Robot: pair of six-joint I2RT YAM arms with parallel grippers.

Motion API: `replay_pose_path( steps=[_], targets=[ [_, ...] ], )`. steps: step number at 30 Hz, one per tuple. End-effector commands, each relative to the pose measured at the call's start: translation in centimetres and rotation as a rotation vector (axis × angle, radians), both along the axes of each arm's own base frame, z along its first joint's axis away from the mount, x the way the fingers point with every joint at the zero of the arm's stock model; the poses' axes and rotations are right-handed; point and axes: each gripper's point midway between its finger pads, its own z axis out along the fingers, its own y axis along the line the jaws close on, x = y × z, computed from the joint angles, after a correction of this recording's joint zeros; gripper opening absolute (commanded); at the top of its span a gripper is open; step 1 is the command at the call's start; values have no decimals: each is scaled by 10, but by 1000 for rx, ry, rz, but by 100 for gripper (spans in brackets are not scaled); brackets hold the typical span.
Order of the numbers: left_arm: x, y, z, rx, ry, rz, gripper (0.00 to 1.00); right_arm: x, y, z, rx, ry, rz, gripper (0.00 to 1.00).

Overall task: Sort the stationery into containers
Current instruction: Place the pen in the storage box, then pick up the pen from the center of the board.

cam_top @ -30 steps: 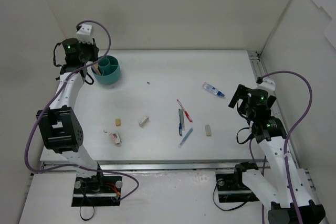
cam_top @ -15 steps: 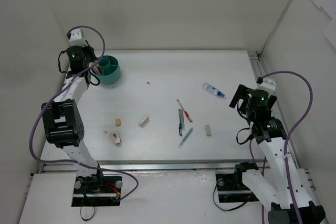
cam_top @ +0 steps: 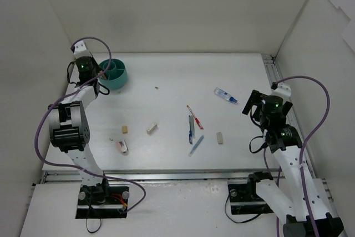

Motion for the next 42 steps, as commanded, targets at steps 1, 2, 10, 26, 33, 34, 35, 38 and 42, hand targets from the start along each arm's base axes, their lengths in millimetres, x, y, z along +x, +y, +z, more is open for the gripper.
replay_pose_path(
  steps=[1, 2, 10, 26, 33, 34, 35, 38, 42],
  targets=[
    [0, 9, 32, -8, -127, 83, 11, 6, -6, 17, -16, -76, -27, 98],
    [1, 9, 29, -2, -125, 81, 12, 5, -5, 19, -16, -81, -21, 98],
    [-1, -1, 19, -34, -112, 56, 15, -4, -4, 24, -3, -125, -14, 98],
    [-67, -30, 81, 9, -112, -31, 100, -10, 9, 22, 39, -134, 57, 98],
    [-134, -162, 116, 300, -116, -708, 100, -11, 23, 12, 85, -103, 118, 98],
    [-145, -180, 112, 336, -116, -797, 100, -12, 25, 11, 93, -98, 129, 98],
    [-167, -211, 109, 415, -112, -916, 100, -12, 26, 11, 100, -97, 134, 98],
    [-215, -275, 96, 491, -119, -1134, 100, -15, 30, 6, 110, -72, 148, 98],
    [-258, -319, 67, 524, -55, -1243, 100, -16, 28, 1, 118, -52, 130, 98]
  ],
)
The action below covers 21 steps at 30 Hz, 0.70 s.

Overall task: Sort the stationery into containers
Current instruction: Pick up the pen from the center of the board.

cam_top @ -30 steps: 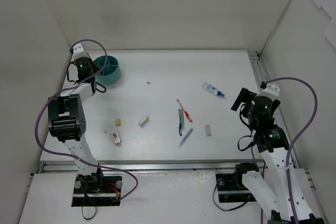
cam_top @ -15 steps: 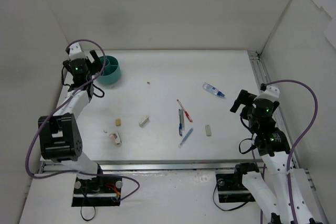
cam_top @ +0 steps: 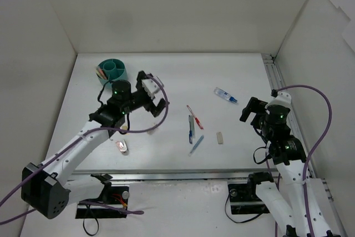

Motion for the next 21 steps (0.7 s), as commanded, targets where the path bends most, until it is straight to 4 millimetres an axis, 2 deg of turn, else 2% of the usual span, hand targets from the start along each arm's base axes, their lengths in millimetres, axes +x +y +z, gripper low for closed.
replay_pose_path(
  steps=[1, 3, 4, 5, 6, 8, 9, 10, 12, 13, 14, 15, 17, 18, 19, 21],
  targets=[
    [-39, -25, -32, 100, 43, -108, 100, 4, 2, -3, 30, 4, -7, 98],
    [-52, -40, -43, 37, 114, -98, 100, 5, 7, -8, 51, 20, 6, 98],
    [-58, -43, -60, 21, 169, -85, 100, 5, 9, -9, 58, 25, 16, 98],
    [-63, -52, -62, -20, 196, -102, 100, 5, 10, -10, 60, 30, 20, 98],
    [-77, -66, -69, -72, 295, -123, 100, 5, 10, -15, 58, 47, 19, 98],
    [-90, -81, -91, -62, 408, -138, 100, 5, 9, -17, 58, 58, 6, 98],
    [-104, -96, -94, -56, 454, -155, 100, 5, 8, -18, 57, 65, 3, 98],
    [-110, -97, -118, 7, 531, -122, 100, 5, 9, -20, 57, 72, 9, 98],
    [-118, -108, -128, 42, 558, -106, 100, 5, 8, -24, 59, 84, 0, 98],
    [-131, -121, -143, 80, 593, -132, 100, 5, 9, -27, 67, 91, -8, 98],
    [-139, -129, -149, 88, 626, -138, 100, 5, 8, -30, 68, 101, -14, 98],
    [-141, -139, -149, 89, 633, -141, 99, 6, 5, -33, 59, 112, -30, 98],
    [-149, -150, -177, 170, 689, -111, 97, 5, 3, -36, 55, 124, -47, 98],
    [-145, -159, -173, 179, 676, -98, 97, 3, 0, -39, 48, 131, -64, 98],
    [-146, -156, -195, 259, 708, -56, 96, 3, -2, -39, 47, 130, -73, 98],
    [-144, -163, -203, 311, 701, -34, 94, 2, -3, -39, 43, 129, -79, 98]
  ],
)
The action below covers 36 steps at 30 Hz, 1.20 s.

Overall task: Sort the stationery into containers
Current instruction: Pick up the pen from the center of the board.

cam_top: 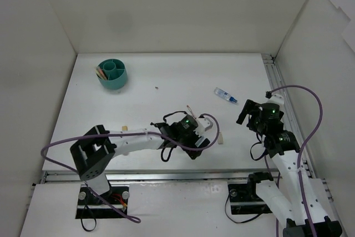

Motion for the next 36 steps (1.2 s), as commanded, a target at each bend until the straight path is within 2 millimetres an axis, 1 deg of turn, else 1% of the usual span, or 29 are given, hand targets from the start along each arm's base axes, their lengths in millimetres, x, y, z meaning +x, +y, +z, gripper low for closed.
replay_pose_path(
  steps=[1, 3, 4, 6, 9, 10, 12, 13, 15, 18, 19, 21, 22, 23, 28, 29, 31, 32, 33, 34, 35, 36],
  targets=[
    [16, -7, 6, 65, -31, 90, 93, 4, -8, 4, -10, -27, -55, 98],
    [16, -7, 0, 97, -33, 99, 91, 4, -10, 5, -14, -30, -61, 98],
    [12, -4, -9, 136, -22, 105, 88, 4, -11, 5, -16, -29, -64, 98],
    [10, 0, -16, 154, -4, 120, 84, 3, -12, 6, -21, -35, -70, 98],
    [-2, 0, -30, 186, 27, 108, 74, 3, -13, 5, -22, -35, -78, 98],
    [-6, 1, -33, 202, 32, 105, 66, 3, -13, 7, -22, -40, -80, 98],
    [-12, 2, -38, 220, 44, 97, 60, 3, -14, 6, -24, -37, -81, 98],
    [-17, 4, -44, 240, 55, 89, 53, 3, -14, 5, -24, -36, -85, 98],
    [-21, 5, -48, 257, 59, 80, 47, 2, -15, 5, -26, -38, -86, 98],
    [-25, 4, -50, 260, 62, 77, 34, 1, -16, 6, -27, -43, -95, 98],
    [-25, 4, -50, 259, 63, 79, 22, 1, -16, 7, -27, -48, -95, 98],
    [-26, 6, -46, 251, 60, 80, 11, 0, -18, 8, -29, -52, -104, 98],
    [-25, 7, -45, 251, 55, 83, 0, 0, -18, 8, -30, -54, -106, 98],
    [-25, 9, -44, 250, 50, 84, 0, 0, -19, 9, -32, -57, -109, 98],
    [-25, 16, -17, 204, 6, 77, 0, 0, -17, 10, -30, -60, -95, 98],
    [-23, 17, -6, 184, -20, 79, 0, -1, -14, 10, -23, -59, -76, 98],
    [-7, 31, 7, 216, -106, 148, 0, 1, -8, 13, -19, -70, -29, 98],
    [7, 40, 18, 203, -123, 188, 0, 2, 6, 15, 17, -78, 43, 98],
    [13, 45, 25, 193, -129, 200, 0, 4, 14, 17, 12, -92, 109, 98],
    [17, 47, 29, 179, -125, 207, 0, 8, 44, 24, 88, -140, 268, 98],
    [21, 49, 40, 145, -124, 209, 0, 9, 57, 26, 85, -156, 364, 98],
    [31, 54, 46, 128, -123, 222, 0, 9, 68, 29, 93, -175, 438, 98]
  ],
)
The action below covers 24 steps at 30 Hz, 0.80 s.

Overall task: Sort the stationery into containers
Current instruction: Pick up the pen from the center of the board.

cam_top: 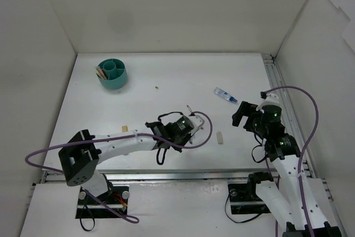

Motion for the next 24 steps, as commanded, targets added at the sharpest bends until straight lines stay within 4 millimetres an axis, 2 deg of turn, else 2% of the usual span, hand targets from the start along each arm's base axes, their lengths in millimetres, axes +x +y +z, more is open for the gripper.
replay_pose_path(
  steps=[1, 2, 3, 4, 6, 7, 9, 10, 12, 13, 14, 16, 20, 21, 24],
  targets=[
    [31, 9, 51, -108, -67, 40, 0, 9, 66, 30, 58, -157, 398, 98],
    [31, 8, 64, -157, -50, 28, 0, 8, 74, 29, 25, -170, 466, 98],
    [40, 15, 70, -178, -37, 51, 0, 7, 80, 30, 17, -181, 511, 98],
    [36, 14, 76, -219, 4, 30, 0, 6, 94, 36, 11, -219, 587, 98],
    [38, 17, 93, -287, 33, 25, 0, 8, 106, 35, -86, -261, 698, 98],
    [42, 21, 99, -317, 50, 44, 0, 8, 121, 43, -120, -309, 756, 98],
    [43, 20, 108, -375, 83, 43, 0, 11, 138, 35, -230, -343, 890, 98],
    [41, 21, 112, -429, 144, 32, 0, 16, 157, 40, -271, -376, 959, 98],
    [38, 23, 119, -473, 191, 25, 0, 18, 175, 36, -401, -408, 1090, 98],
    [39, 27, 122, -497, 219, 39, 0, 24, 183, 46, -448, -437, 1118, 98],
    [38, 32, 126, -498, 230, 49, 0, 32, 191, 34, -515, -424, 1177, 98],
    [38, 38, 135, -511, 228, 71, 0, 42, 209, 36, -597, -458, 1253, 98],
    [35, 49, 138, -533, 284, 119, 0, 43, 224, 41, -695, -515, 1352, 98],
    [29, 46, 139, -549, 321, 100, 0, 41, 231, 46, -700, -551, 1376, 98],
    [25, 50, 132, -551, 404, 115, 0, 38, 241, 45, -730, -598, 1453, 98]
  ],
)
